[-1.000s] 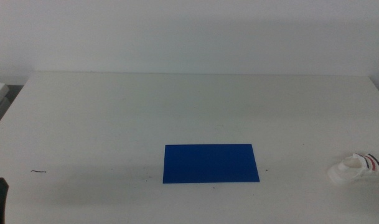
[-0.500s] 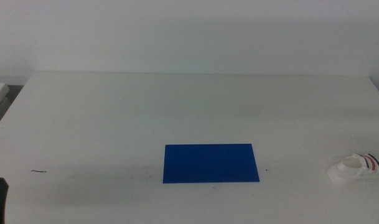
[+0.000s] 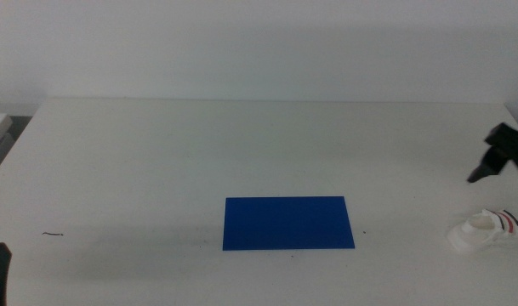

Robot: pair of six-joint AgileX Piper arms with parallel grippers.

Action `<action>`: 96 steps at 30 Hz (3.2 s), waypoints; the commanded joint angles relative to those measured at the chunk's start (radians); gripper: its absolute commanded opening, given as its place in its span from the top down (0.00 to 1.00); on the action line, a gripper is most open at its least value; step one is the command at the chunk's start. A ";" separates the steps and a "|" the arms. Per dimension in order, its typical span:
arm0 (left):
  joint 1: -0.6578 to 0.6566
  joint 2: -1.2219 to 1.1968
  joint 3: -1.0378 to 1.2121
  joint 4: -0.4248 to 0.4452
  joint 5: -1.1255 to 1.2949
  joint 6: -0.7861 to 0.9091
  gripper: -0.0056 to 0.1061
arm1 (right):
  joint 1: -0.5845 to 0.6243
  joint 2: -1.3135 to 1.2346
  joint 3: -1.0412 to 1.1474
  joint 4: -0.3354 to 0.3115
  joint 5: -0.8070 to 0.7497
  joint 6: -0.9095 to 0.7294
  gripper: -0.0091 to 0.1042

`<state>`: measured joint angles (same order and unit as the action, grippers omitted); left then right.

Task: Use one arm to grab the shoe from the table and place it on the mat.

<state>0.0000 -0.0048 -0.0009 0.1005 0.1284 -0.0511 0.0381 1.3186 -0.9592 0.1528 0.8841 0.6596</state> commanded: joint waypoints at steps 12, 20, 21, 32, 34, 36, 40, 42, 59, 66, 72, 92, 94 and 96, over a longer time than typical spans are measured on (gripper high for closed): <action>-0.001 0.005 0.001 -0.004 -0.012 -0.003 0.11 | 0.002 0.196 -0.009 0.132 -0.027 0.063 0.10; -0.001 0.005 0.001 -0.004 -0.012 -0.003 0.11 | 0.002 0.190 -0.011 -0.040 0.045 0.428 0.10; -0.001 0.005 0.001 -0.004 -0.012 -0.003 0.11 | 0.002 0.190 -0.011 -0.063 0.059 0.471 0.10; -0.001 0.005 0.001 -0.004 -0.012 -0.003 0.11 | 0.002 0.184 -0.011 -0.273 0.032 0.683 0.10; -0.001 0.005 0.001 -0.004 -0.012 -0.003 0.11 | 0.002 0.186 -0.011 -0.296 0.001 0.683 0.10; -0.001 0.005 0.001 -0.004 -0.012 -0.003 0.11 | 0.002 0.197 -0.011 -0.308 -0.020 0.683 0.10; -0.001 0.005 0.001 -0.004 -0.012 -0.003 0.11 | -0.004 0.236 -0.013 -0.304 -0.041 0.685 0.10; -0.001 0.005 0.001 -0.004 -0.012 -0.003 0.11 | -0.006 0.260 -0.013 -0.304 -0.055 0.685 0.10; -0.001 0.005 0.001 -0.004 -0.012 -0.003 0.11 | -0.009 0.404 -0.013 -0.308 -0.149 0.786 0.47; -0.001 0.005 0.001 -0.004 -0.012 -0.003 0.11 | 0.109 0.382 -0.072 -0.285 -0.103 0.815 0.93; -0.001 0.005 0.001 -0.004 -0.012 -0.003 0.11 | 0.408 0.418 -0.280 -0.410 -0.053 1.099 0.93; -0.001 0.005 0.001 -0.004 -0.012 -0.003 0.11 | 0.701 0.712 -0.686 -0.281 0.050 -0.016 0.94; -0.001 0.005 0.001 -0.004 -0.012 -0.003 0.11 | 0.703 0.712 -0.686 -0.273 0.050 -0.170 0.94; -0.001 0.005 0.001 -0.004 -0.012 -0.003 0.11 | 0.703 0.712 -0.686 -0.273 0.039 -0.199 0.94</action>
<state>0.0000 -0.0048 -0.0009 0.1005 0.1284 -0.0511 0.7395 2.0347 -1.6375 -0.1144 0.9347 0.5697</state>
